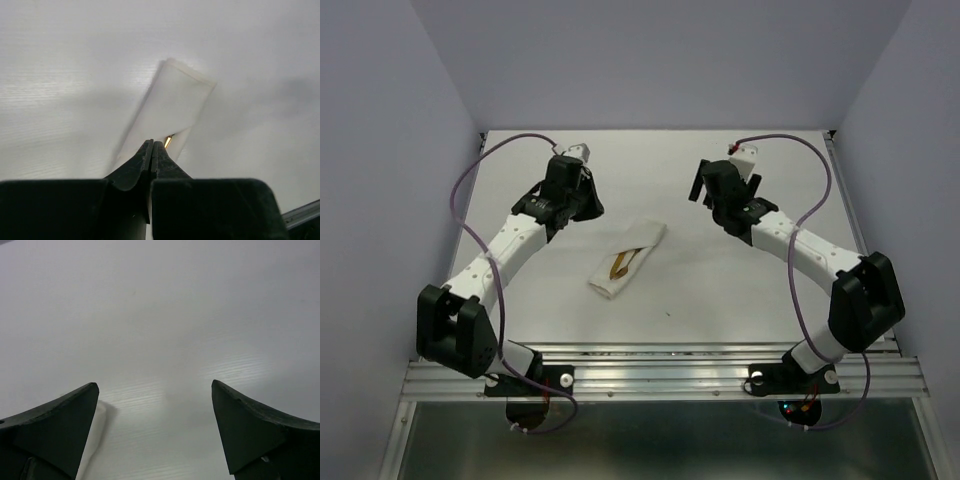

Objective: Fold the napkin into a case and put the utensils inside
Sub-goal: Reset both arms

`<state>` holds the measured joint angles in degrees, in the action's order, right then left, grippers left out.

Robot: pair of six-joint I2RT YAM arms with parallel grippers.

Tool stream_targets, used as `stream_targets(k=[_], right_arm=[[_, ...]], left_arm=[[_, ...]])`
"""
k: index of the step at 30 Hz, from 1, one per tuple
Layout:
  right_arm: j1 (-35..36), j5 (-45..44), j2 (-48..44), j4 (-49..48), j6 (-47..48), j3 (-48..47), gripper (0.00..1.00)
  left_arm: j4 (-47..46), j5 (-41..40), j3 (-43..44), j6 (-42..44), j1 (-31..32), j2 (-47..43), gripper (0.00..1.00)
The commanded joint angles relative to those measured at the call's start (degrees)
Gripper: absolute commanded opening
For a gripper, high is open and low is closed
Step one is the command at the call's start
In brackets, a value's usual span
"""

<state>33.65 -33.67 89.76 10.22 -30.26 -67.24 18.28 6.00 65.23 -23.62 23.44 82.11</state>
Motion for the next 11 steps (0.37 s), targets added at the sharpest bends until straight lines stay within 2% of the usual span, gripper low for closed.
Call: stream_targets(k=[1, 6, 7, 11], right_arm=[[-0.6, -18.41, -4.58, 8.73, -2.34, -0.69, 1.0], [-0.6, -22.31, -11.16, 11.05, -4.19, 4.56, 1.0], [-0.6, -22.66, -12.23, 11.05, -4.89, 5.62, 1.0], [-0.6, -23.9, -15.05, 10.96, -5.95, 9.14, 1.0]], left_arm=[[0.62, -9.56, 3.41, 0.33, -1.82, -7.11, 0.11], [-2.19, -16.54, 3.76, -0.55, -2.0, -13.19, 0.3], [-3.07, -18.11, 3.5, -0.64, -2.08, -14.85, 0.4], [-4.05, -19.53, 3.67, 0.41, -2.35, -16.36, 0.52]])
